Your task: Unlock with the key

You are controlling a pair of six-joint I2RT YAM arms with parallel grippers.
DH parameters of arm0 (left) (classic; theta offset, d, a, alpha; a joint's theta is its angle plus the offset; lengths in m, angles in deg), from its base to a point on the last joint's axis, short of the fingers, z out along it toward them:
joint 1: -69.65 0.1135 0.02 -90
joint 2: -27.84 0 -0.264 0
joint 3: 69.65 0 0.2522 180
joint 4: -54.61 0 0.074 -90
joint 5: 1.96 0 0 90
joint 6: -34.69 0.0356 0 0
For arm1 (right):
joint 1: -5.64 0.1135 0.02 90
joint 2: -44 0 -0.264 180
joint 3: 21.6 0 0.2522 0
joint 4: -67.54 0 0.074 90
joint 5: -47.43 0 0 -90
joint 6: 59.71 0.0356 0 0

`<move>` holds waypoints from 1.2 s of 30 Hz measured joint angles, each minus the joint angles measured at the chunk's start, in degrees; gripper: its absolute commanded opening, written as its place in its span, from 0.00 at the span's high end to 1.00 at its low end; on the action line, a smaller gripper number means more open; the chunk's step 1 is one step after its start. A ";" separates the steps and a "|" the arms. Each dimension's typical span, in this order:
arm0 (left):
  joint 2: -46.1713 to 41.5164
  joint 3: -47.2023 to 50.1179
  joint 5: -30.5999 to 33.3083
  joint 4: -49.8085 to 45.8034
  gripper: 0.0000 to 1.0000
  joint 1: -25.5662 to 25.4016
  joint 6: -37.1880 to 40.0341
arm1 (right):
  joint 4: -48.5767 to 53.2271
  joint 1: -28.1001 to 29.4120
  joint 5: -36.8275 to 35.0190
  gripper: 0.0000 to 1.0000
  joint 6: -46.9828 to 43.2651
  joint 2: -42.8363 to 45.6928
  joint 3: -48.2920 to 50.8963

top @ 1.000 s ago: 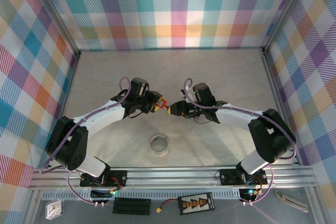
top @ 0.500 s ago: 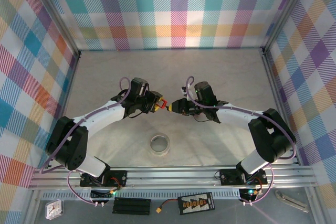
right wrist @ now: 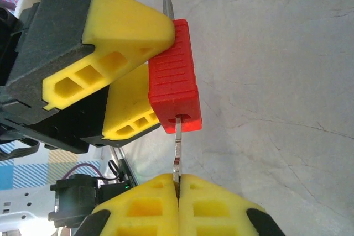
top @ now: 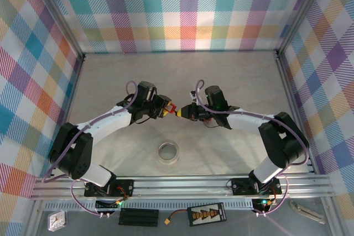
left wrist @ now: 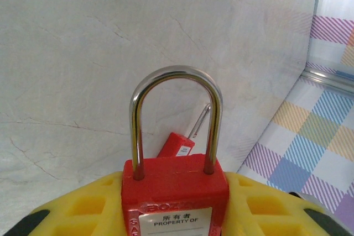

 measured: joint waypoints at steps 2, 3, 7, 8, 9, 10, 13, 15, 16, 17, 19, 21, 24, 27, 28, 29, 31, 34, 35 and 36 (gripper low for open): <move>0.00 0.02 -0.31 -0.04 1.00 -0.04 0.00 | 1.11 0.00 0.02 1.00 -2.16 -0.09 -0.39; 0.04 0.00 -0.35 -0.04 1.00 -0.07 0.02 | 2.43 0.00 -0.11 1.00 -3.63 -0.09 -0.98; 0.09 0.00 -0.52 0.07 1.00 -0.17 0.02 | 9.18 0.15 -1.62 1.00 -10.49 -0.09 -4.33; 0.09 0.00 -0.52 0.07 1.00 -0.20 0.02 | 10.75 0.37 -2.34 1.00 -12.33 -0.09 -5.03; 0.13 0.00 -0.39 0.07 1.00 -0.28 0.02 | 12.00 0.63 -3.04 1.00 -13.68 -0.09 -5.53; 0.26 0.00 -0.11 0.02 1.00 -0.42 0.02 | 13.57 1.16 -4.28 1.00 -15.34 -0.09 -6.25; 1.07 0.00 0.61 0.15 1.00 -0.72 0.00 | 17.42 2.73 -8.74 1.00 -18.58 -0.09 -7.98; 1.68 -0.02 1.29 0.46 1.00 -1.20 0.00 | 18.21 3.13 -10.67 1.00 -19.23 -0.07 -7.96; 2.03 -0.02 1.62 0.76 1.00 -1.49 -0.02 | 18.51 3.19 -11.34 1.00 -19.39 -0.04 -7.93; 2.34 -0.02 1.97 1.25 1.00 -1.75 -0.09 | 18.49 3.17 -11.78 1.00 -19.28 0.00 -7.80; 2.47 -0.02 2.82 1.95 1.00 -2.23 -0.50 | 17.75 2.60 -11.54 1.00 -17.86 0.13 -7.39; 2.47 -0.02 3.58 3.15 1.00 -2.51 -0.96 | 14.53 1.31 -9.68 1.00 -15.04 0.17 -6.08; 2.45 -0.02 4.98 4.81 1.00 -2.75 -1.57 | 4.66 -1.44 -3.72 1.00 -7.63 -1.29 -2.91; 2.34 -0.17 6.95 3.82 1.00 -2.75 -1.14 | -1.05 -2.36 0.28 1.00 -4.35 -4.48 -2.38; 2.29 -0.83 7.43 1.86 1.00 -2.84 -0.15 | -0.68 -1.86 0.15 1.00 -4.68 -4.68 -2.54; 2.25 -1.66 8.13 -0.04 1.00 -3.04 0.66 | 0.02 -1.27 -0.13 1.00 -5.05 -4.68 -2.86; 1.90 -4.24 10.45 -5.01 1.00 -3.63 3.28 | 2.47 0.02 -1.73 1.00 -6.64 -4.52 -4.37; 1.46 -7.63 14.01 -10.43 1.00 -4.79 6.32 | 5.07 1.64 -4.74 1.00 -8.50 -3.06 -5.70; 1.42 -8.07 14.67 -10.95 1.00 -5.14 6.93 | 5.90 2.19 -5.99 1.00 -9.20 -2.32 -5.73; 1.38 -7.96 14.95 -10.73 1.00 -5.49 7.06 | 6.97 2.86 -7.39 1.00 -10.05 -1.51 -5.77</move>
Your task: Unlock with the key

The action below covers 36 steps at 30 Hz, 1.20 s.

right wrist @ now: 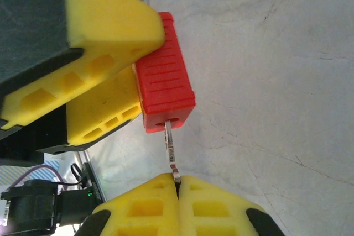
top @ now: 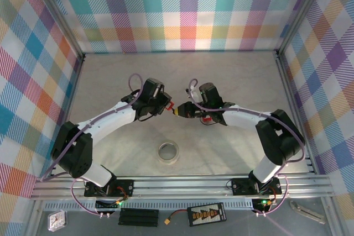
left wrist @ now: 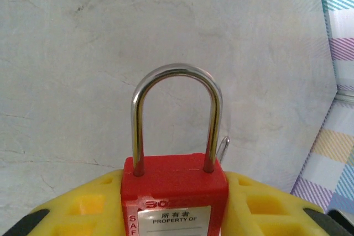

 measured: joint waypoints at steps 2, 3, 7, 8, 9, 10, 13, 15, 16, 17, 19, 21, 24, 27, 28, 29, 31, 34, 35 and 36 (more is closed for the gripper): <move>0.02 1.53 -0.15 2.03 1.00 -0.24 -0.44 | 3.15 1.73 -3.54 1.00 -2.21 1.25 -0.57; 0.13 2.49 -0.44 3.08 1.00 -0.26 -1.14 | 5.11 2.67 -5.35 1.00 -3.41 1.53 -1.16; 1.62 4.94 -2.84 7.56 1.00 -0.48 -3.98 | 11.13 4.48 -11.41 1.00 -8.07 2.71 -2.23; 1.79 5.31 -3.48 8.72 1.00 -0.59 -4.57 | 12.33 4.50 -12.35 1.00 -9.22 3.28 -2.23; 1.95 5.68 -4.17 9.94 1.00 -0.74 -5.20 | 13.44 4.50 -13.31 1.00 -10.67 3.91 -2.23; 1.97 5.88 -4.70 10.86 1.00 -0.90 -5.77 | 14.34 4.50 -14.23 1.00 -12.11 4.59 -2.25; 1.95 6.08 -6.01 13.29 1.00 -0.98 -6.25 | 16.20 4.28 -15.76 1.00 -15.56 6.23 -2.56; 1.57 6.80 -6.60 15.19 1.00 -0.98 -6.78 | 16.39 2.89 -14.25 1.00 -16.06 6.73 -2.54; 1.07 7.34 -6.69 16.28 1.00 -0.98 -7.10 | 16.20 1.51 -11.98 1.00 -15.96 6.73 -2.51; 0.42 7.91 -6.73 17.18 1.00 -0.98 -7.32 | 15.56 0.24 -9.46 1.00 -15.54 6.69 -2.32; -1.44 8.87 -6.71 18.69 1.00 -1.01 -7.48 | 11.50 -3.17 -2.43 1.00 -12.74 6.58 -0.94; -3.96 10.12 -6.12 19.80 1.00 -1.01 -7.48 | 5.84 -5.62 4.50 1.00 -8.76 5.68 0.39; -7.82 11.26 -4.59 19.41 1.00 -1.01 -7.19 | -3.19 -7.45 12.66 1.00 -2.95 3.52 1.73; -10.10 11.43 -2.71 18.49 1.00 -1.29 -6.78 | -9.53 -7.69 17.46 1.00 1.84 2.03 1.77; -10.73 11.43 -2.03 18.16 1.00 -1.53 -6.60 | -10.69 -7.72 18.49 1.00 2.89 1.84 1.77; -11.15 11.43 -1.57 17.94 1.00 -1.77 -6.58 | -11.37 -7.76 19.17 1.00 3.63 1.77 1.77; -11.52 11.43 -0.81 17.79 1.00 -2.19 -6.56 | -11.98 -7.91 19.98 1.00 4.31 1.77 1.75; -11.58 11.43 -0.44 17.33 1.00 -3.04 -6.62 | -11.43 -8.02 20.33 1.00 3.98 1.81 1.70; -11.58 11.43 -0.42 17.00 1.00 -3.08 -6.58 | -10.51 -7.91 20.15 1.00 2.99 1.81 1.60; -11.56 11.43 -0.48 16.50 1.00 -3.13 -6.58 | -9.42 -7.61 19.65 1.00 1.84 1.92 1.44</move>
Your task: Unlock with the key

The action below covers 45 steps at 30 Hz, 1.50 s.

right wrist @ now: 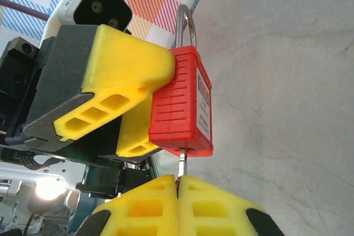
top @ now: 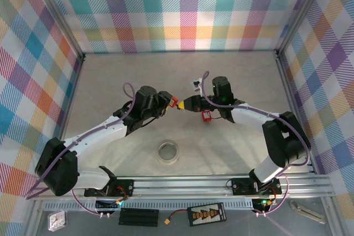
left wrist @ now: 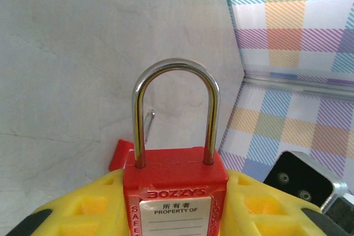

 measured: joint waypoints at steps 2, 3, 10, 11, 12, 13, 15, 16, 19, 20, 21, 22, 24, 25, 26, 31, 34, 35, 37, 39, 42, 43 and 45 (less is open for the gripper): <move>0.26 0.00 -0.28 -1.18 1.00 -0.02 -0.04 | 3.89 1.25 -2.51 1.00 -3.50 0.87 -0.35; 0.42 -0.02 -1.07 -1.53 1.00 -0.04 -0.09 | 5.60 1.88 -4.31 1.00 -5.18 1.42 -0.52; 2.14 -0.15 -3.32 -3.17 1.00 -1.11 -0.68 | 16.74 6.43 -17.57 1.00 -17.70 5.38 -1.44; 2.54 -0.17 -3.61 -3.13 1.00 -1.20 -0.81 | 17.97 6.93 -19.50 1.00 -19.21 5.86 -1.49; 2.89 -0.24 -3.74 -3.13 1.00 -1.29 -0.90 | 18.99 7.32 -20.92 1.00 -20.24 6.03 -1.62; 3.37 -0.39 -3.69 -3.17 1.00 -1.44 -0.90 | 20.15 7.58 -22.05 1.00 -21.00 6.03 -1.99; 3.91 -0.61 -3.67 -3.02 1.00 -1.57 -0.87 | 21.55 7.58 -22.86 1.00 -21.33 6.01 -2.47; 3.89 -0.61 -3.54 -2.99 1.00 -1.64 -0.83 | 21.86 7.41 -22.67 1.00 -20.90 6.01 -2.62; 2.75 -0.63 -2.34 -2.51 1.00 -2.05 0.96 | 19.74 4.52 -17.75 1.00 -14.29 5.81 -2.34; 1.92 -0.81 -1.40 -2.19 1.00 -2.19 2.29 | 16.68 3.21 -14.60 1.00 -10.45 5.60 -1.62; 1.16 -1.11 -0.83 -1.97 1.00 -2.27 3.65 | 13.68 2.23 -12.02 1.00 -6.97 5.44 -0.98; 0.17 -1.36 -0.04 -1.51 1.00 -2.36 5.33 | 9.46 1.18 -8.96 1.00 -2.49 5.20 -0.15; -2.05 -1.33 1.18 -0.24 1.00 -2.38 8.37 | 1.90 0.07 -4.28 1.00 5.44 4.59 0.55; -3.21 -1.22 1.79 0.33 1.00 -2.40 9.81 | -1.46 -0.11 -2.62 1.00 9.20 4.20 0.57; -4.31 -0.85 2.34 1.53 1.00 -2.38 11.10 | -4.55 -0.28 -1.31 1.00 12.66 3.91 0.57; -8.44 2.32 3.41 7.52 1.00 -2.73 15.37 | -12.96 -0.46 1.86 1.00 23.54 3.80 1.03; -9.70 3.19 3.91 8.96 1.00 -3.13 17.97 | -16.15 -0.46 2.71 1.00 28.33 3.76 1.66; -10.08 3.43 4.09 9.38 1.00 -3.21 18.73 | -17.64 -0.46 2.91 1.00 30.27 3.61 1.86; -10.88 4.15 4.59 10.75 1.00 -3.34 20.06 | -20.59 -0.46 3.21 1.00 33.75 2.91 2.01; -11.32 4.96 5.11 12.31 1.00 -3.34 21.03 | -23.43 -0.46 3.37 1.00 36.96 1.97 2.14; -11.37 6.34 6.03 14.73 1.00 -3.34 21.94 | -26.73 -0.46 3.45 1.00 41.70 0.48 2.27; -11.37 6.78 6.29 15.43 1.00 -3.34 22.10 | -27.85 -0.46 3.32 1.00 43.19 0.04 2.43; -11.39 7.52 6.47 16.44 1.00 -3.32 22.05 | -28.70 -0.46 3.10 0.98 45.20 -0.28 2.73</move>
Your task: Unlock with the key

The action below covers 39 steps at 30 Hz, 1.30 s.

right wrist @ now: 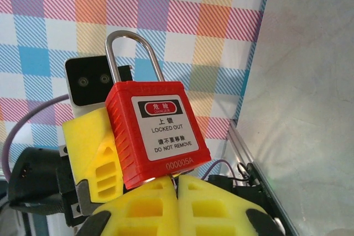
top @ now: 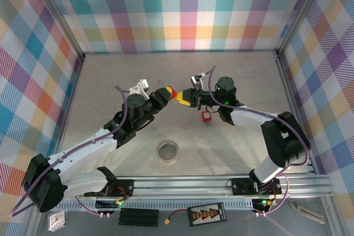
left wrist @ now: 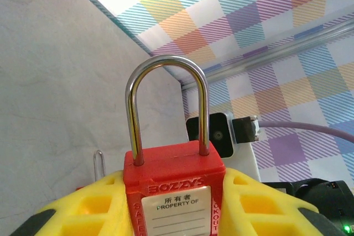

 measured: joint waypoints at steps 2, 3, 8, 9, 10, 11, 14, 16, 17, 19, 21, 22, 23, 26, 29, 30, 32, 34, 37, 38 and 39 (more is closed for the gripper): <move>0.00 0.11 0.00 0.09 1.00 0.00 -0.02 | 0.46 -0.07 -0.26 0.95 0.70 0.04 0.04; 0.00 0.09 0.11 -0.33 1.00 0.02 0.11 | 1.07 -0.17 -0.76 0.94 0.72 0.17 0.04; -0.07 -2.56 -3.93 -5.09 1.00 -0.90 -0.17 | 12.83 -1.77 -6.38 0.83 -2.73 1.99 -0.59; -0.13 -3.32 -4.09 -5.97 1.00 -0.94 -0.28 | 15.19 -1.90 -6.93 0.87 -3.91 2.36 -0.90; -0.26 -4.11 -4.11 -7.02 1.00 -0.94 -0.59 | 18.34 -1.95 -7.61 0.93 -5.62 2.86 -1.46; -0.46 -4.72 -4.11 -7.89 1.00 -0.94 -0.90 | 20.98 -1.90 -8.02 0.96 -6.95 3.34 -1.88; -0.87 -5.11 -4.15 -9.29 1.00 -0.94 -2.21 | 23.43 -1.86 -8.55 1.00 -8.90 4.42 -2.03; -0.87 -5.11 -4.37 -10.54 1.00 -0.94 -3.74 | 24.09 -1.86 -8.61 1.00 -10.12 4.90 -2.03; -0.87 -5.11 -4.59 -11.30 1.00 -0.94 -4.70 | 24.44 -1.86 -8.70 1.00 -10.88 5.14 -2.03; -0.96 -5.11 -4.83 -12.76 1.00 -0.94 -6.54 | 25.38 -1.86 -9.03 1.00 -12.22 5.64 -2.03; -1.22 -5.11 -4.83 -14.47 0.87 -0.92 -8.07 | 26.21 -1.86 -9.11 1.00 -13.66 5.92 -2.10; -1.62 -5.11 -4.81 -15.85 0.74 -0.92 -8.76 | 27.21 -1.86 -9.27 1.00 -14.64 5.95 -2.29; -2.23 -5.11 -4.74 -17.46 0.61 -0.92 -9.42 | 28.70 -1.86 -9.31 0.97 -15.69 5.95 -2.60; -4.76 -5.42 -4.00 -23.28 0.29 -0.79 -10.64 | 36.00 -1.86 -10.36 0.80 -20.15 6.05 -4.44; -5.49 -8.20 -4.15 -30.95 0.25 0.31 -10.21 | 46.38 -1.86 -14.16 0.68 -26.67 7.08 -6.91; -5.01 -9.44 -4.66 -33.03 0.25 0.81 -10.05 | 48.85 -1.86 -15.26 0.64 -28.65 7.67 -7.26; -1.70 -13.49 -6.14 -38.47 0.24 1.90 -9.38 | 54.73 -1.86 -18.16 0.53 -32.81 9.66 -7.48; 2.34 -16.39 -7.67 -41.75 0.24 2.21 -9.18 | 59.63 -1.86 -20.59 0.43 -36.50 11.72 -7.50; 8.22 -17.38 -10.97 -44.39 0.23 2.12 -9.60 | 65.26 -1.86 -23.69 0.37 -41.92 14.97 -7.48; 10.34 -17.38 -12.11 -45.20 0.23 1.97 -10.16 | 66.93 -1.86 -24.68 0.36 -43.58 16.04 -7.48; 11.85 -17.38 -12.76 -45.46 0.22 1.90 -10.69 | 68.00 -1.86 -25.31 0.36 -44.76 16.70 -7.48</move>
